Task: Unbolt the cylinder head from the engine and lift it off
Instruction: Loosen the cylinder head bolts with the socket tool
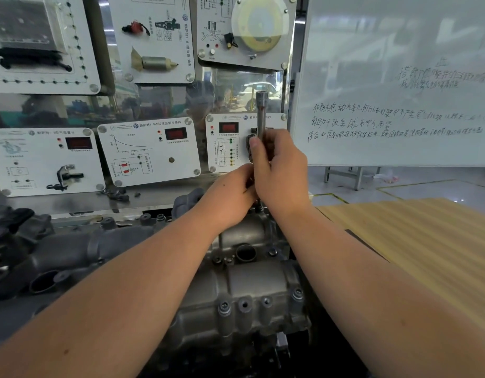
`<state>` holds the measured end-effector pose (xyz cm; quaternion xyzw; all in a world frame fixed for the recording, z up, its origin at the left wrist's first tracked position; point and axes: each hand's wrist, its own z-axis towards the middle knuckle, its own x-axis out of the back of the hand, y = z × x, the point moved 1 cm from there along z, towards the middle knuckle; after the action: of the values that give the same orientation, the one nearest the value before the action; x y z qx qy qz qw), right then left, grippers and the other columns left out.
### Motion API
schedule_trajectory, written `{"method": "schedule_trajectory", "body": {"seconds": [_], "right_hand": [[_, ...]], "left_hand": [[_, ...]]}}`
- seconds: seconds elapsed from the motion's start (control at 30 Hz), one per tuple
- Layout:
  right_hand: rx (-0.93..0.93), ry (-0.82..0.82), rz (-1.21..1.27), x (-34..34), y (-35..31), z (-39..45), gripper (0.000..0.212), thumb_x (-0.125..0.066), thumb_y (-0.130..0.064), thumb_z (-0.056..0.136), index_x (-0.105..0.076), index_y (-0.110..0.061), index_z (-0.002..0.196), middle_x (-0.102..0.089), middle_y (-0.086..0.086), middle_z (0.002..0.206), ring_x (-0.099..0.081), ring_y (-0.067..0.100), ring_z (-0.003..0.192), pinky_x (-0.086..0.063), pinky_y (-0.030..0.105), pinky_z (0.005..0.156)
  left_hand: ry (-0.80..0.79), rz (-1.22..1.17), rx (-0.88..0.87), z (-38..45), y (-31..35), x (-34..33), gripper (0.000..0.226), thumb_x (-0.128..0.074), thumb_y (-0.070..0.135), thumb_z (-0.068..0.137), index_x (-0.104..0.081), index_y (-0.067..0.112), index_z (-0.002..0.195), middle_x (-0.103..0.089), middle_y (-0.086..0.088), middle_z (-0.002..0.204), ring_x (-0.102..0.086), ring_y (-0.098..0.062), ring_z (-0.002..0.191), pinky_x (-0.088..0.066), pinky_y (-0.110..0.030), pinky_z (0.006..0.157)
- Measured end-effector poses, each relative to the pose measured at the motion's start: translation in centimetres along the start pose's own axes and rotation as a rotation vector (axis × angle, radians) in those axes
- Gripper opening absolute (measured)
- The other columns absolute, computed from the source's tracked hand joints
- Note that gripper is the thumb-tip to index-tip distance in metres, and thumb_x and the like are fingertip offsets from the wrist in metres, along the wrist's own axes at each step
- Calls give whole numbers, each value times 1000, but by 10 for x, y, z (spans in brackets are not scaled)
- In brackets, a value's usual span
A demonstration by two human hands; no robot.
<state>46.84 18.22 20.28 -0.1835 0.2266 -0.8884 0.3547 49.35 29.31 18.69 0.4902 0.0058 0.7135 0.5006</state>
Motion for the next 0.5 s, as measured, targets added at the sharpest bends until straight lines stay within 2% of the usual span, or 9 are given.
{"method": "schedule_trajectory", "body": {"seconds": [0.07,0.13,0.17,0.23,0.3,0.4,0.5], "right_hand": [[7,-15,-13,-1,-1,0,26,-49,-28,106,-61,-8,118,-70,1,95,-66,20,89,-54,42,80],[9,-24,-20,-2,-1,-1,27,-45,-27,107,-59,-9,121,-71,2,93,-66,20,86,-54,43,78],[4,-23,-7,-2,-1,-1,27,-44,-28,106,-57,-11,124,-71,0,92,-66,17,84,-55,40,76],[-2,-14,29,-2,0,-1,26,-50,-32,104,-51,-18,127,-69,-10,87,-65,8,81,-52,23,69],[-17,-9,27,-1,2,0,24,-59,-37,101,-48,-24,118,-63,-18,84,-64,4,79,-48,17,68],[-16,7,3,-1,3,2,12,-58,-33,102,-54,-23,106,-58,-20,84,-61,7,81,-48,25,71],[16,-9,-19,-2,2,0,24,-48,-30,106,-62,-11,110,-67,-5,86,-64,15,81,-53,35,72]], "left_hand": [[-14,-22,-22,-1,1,1,16,-46,22,104,-53,36,108,-67,12,92,-64,-6,83,-53,-29,75],[-28,-14,-29,-2,2,2,20,-46,22,104,-51,41,98,-67,11,87,-65,-8,79,-52,-30,71],[-28,-5,-28,-1,2,2,22,-46,22,104,-50,41,94,-67,9,85,-65,-9,77,-51,-30,69],[-14,8,-40,0,2,2,23,-48,19,103,-49,40,93,-63,12,80,-63,1,73,-46,-16,58],[1,17,-41,0,2,1,19,-49,17,102,-51,36,98,-60,16,80,-60,8,69,-42,-11,56],[3,10,-24,1,0,0,14,-49,21,102,-58,24,113,-67,8,92,-63,-5,82,-48,-20,67],[-20,-33,-42,0,1,1,16,-46,21,104,-55,32,112,-69,6,97,-66,-13,87,-53,-30,76]]}}
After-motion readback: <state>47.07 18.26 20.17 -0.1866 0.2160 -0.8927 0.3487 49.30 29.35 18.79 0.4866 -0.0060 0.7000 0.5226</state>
